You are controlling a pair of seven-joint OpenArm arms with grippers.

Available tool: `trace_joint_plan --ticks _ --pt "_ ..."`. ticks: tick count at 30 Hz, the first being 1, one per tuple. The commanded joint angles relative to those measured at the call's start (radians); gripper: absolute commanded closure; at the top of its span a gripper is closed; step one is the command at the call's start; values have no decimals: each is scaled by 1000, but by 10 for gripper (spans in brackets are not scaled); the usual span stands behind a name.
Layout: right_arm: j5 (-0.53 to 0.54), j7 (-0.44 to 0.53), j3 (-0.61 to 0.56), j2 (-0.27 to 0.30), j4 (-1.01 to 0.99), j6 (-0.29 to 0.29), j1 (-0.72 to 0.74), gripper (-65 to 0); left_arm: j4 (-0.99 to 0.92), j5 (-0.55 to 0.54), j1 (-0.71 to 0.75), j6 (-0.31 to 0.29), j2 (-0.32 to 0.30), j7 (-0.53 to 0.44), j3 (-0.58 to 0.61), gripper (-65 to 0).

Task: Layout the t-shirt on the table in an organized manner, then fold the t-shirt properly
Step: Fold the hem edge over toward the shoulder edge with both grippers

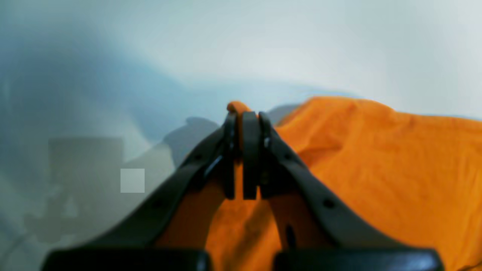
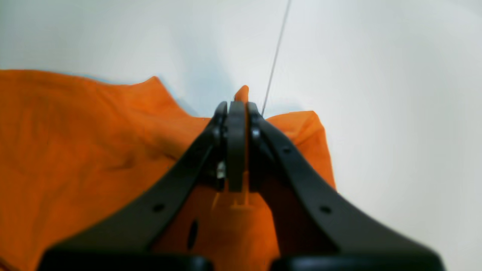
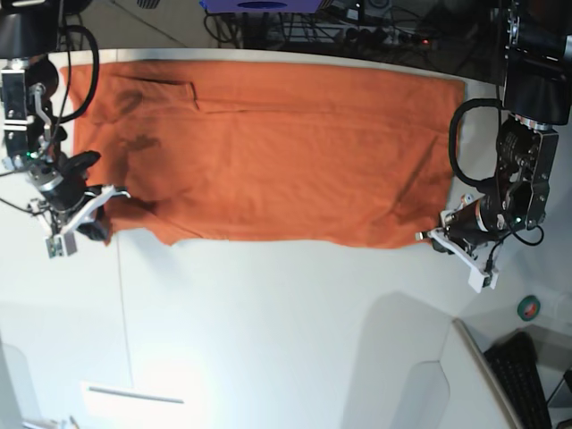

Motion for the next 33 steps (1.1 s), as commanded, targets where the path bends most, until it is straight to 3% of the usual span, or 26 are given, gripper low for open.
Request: trace_joint_plan --ticks 1,4,15,18,22,33 --pt "7 31 17 14 40 2 5 0 17 -7 -17 -3 -19 -7 -7 0" --pt "7 30 25 14 66 2 -24 0 32 -7 -8 -3 -28 44 -7 0" --pt "7 30 86 14 66 2 -74 0 49 -7 0 -4 -69 45 -9 0" --pt "7 30 86 16 67 2 -74 0 52 -7 1 -6 -66 47 -67 0" --pt "7 30 80 16 69 2 -72 0 60 -8 1 -7 -63 117 -145 0" --pt "7 28 85 14 153 2 -135 0 184 -8 90 -7 -59 188 -153 0"
